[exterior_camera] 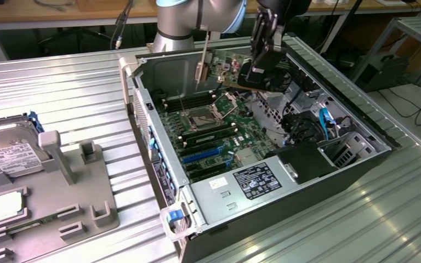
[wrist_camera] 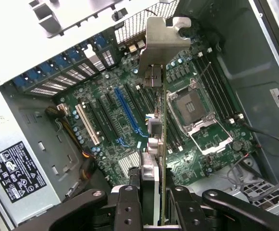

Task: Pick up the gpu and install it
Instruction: 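Insert the gpu into the slot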

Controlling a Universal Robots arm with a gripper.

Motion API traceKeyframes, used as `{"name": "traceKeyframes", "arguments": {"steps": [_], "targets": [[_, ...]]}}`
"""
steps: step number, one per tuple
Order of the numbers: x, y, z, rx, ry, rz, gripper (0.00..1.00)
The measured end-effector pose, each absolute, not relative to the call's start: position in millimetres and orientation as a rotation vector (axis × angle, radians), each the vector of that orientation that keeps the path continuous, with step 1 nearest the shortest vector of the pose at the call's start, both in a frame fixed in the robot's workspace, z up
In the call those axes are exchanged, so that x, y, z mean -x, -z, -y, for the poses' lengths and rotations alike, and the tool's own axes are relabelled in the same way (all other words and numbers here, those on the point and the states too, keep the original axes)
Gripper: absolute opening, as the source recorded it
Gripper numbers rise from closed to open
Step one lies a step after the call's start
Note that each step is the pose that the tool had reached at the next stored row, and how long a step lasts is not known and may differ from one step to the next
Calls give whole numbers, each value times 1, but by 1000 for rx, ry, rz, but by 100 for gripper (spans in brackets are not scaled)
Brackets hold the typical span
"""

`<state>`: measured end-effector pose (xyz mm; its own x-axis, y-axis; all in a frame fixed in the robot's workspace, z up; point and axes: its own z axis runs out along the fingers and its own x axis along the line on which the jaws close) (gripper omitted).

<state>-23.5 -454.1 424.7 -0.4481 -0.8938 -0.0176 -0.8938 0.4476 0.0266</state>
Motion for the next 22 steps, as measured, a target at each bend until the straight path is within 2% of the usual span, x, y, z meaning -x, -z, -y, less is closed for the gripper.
{"name": "traceKeyframes", "arguments": {"steps": [22], "targets": [[23,-423,454,1997,-35,-2401,28]]}}
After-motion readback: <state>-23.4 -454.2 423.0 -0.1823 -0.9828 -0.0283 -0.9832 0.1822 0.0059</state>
